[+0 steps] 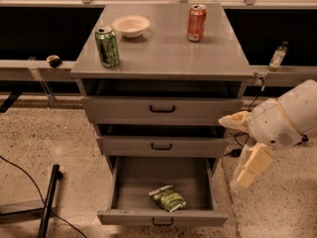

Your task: Pick green jalapeno chip bag from bottom drawer and place on counter

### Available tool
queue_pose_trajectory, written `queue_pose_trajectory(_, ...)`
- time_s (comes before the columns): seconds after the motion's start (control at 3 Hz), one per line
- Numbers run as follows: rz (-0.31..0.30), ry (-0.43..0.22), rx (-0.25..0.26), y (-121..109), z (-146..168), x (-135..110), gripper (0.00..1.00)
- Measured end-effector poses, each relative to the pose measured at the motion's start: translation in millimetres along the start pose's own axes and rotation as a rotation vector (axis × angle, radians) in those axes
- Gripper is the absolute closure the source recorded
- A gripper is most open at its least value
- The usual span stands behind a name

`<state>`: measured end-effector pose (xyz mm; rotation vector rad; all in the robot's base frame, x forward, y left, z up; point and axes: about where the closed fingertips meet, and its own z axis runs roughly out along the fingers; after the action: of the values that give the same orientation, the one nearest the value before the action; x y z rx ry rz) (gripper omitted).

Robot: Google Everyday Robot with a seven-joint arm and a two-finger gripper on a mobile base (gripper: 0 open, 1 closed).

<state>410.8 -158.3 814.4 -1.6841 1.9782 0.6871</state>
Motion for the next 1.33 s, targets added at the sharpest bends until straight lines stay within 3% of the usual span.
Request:
queue_pose_trajectory(0.33,0.031,-0.066,-0.010,-11,37,13,0.00)
queue_pose_trajectory(0.67,0.047,-0.090,0.007,-21,100,44,0.00)
queue_pose_trajectory(1.0,0.040,-0.127,0.082,-45,149,76,0.00)
queue_pose_trajectory(1.33,0.041,-0.130,0.120,-57,151,77,0.00)
